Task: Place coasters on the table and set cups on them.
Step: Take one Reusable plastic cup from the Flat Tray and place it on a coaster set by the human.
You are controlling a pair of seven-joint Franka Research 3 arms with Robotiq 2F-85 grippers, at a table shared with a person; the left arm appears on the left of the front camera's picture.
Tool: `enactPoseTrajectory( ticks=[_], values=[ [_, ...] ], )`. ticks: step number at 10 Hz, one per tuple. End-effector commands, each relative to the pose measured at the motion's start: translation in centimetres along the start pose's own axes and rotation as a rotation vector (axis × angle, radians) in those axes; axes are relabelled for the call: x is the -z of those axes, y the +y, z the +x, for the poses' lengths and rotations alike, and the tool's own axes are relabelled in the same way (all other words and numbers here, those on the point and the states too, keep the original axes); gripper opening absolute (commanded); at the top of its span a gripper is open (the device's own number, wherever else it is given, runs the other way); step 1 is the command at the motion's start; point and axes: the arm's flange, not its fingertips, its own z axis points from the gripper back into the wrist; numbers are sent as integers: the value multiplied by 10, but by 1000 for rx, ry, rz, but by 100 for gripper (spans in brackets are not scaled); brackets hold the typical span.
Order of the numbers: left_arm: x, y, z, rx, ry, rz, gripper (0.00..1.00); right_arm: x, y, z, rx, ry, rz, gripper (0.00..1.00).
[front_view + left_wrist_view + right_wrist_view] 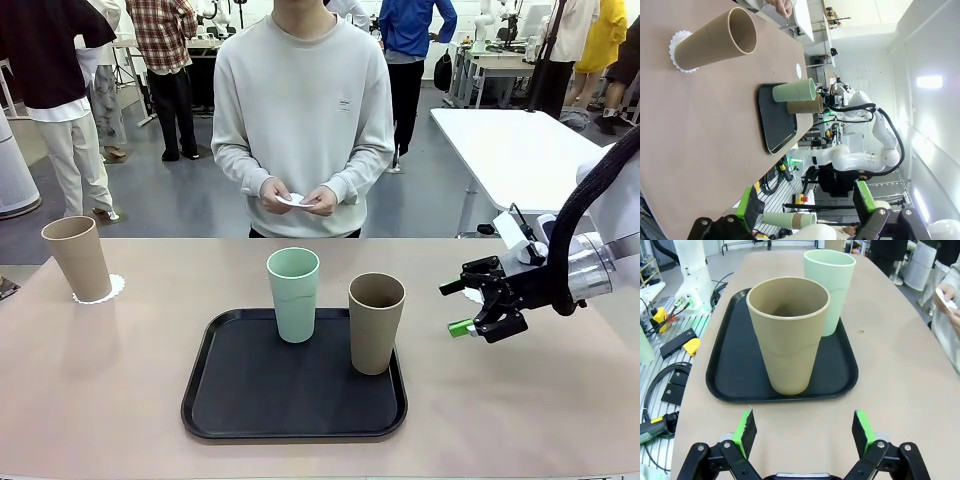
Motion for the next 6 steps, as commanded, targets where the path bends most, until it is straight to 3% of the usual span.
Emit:
enactPoseTrajectory(
  ticks=[1, 3, 6],
  values=[
    [-1, -2, -1, -1, -2, -11, 100, 6, 0, -5, 0, -102, 3, 100],
    [-1, -2, -1, -1, -2, -11, 100, 23, 3, -12, -8, -205, -17, 100],
    [-1, -2, -1, -1, -2, -11, 100, 39, 3, -18, 1, -201, 10, 100]
  ],
)
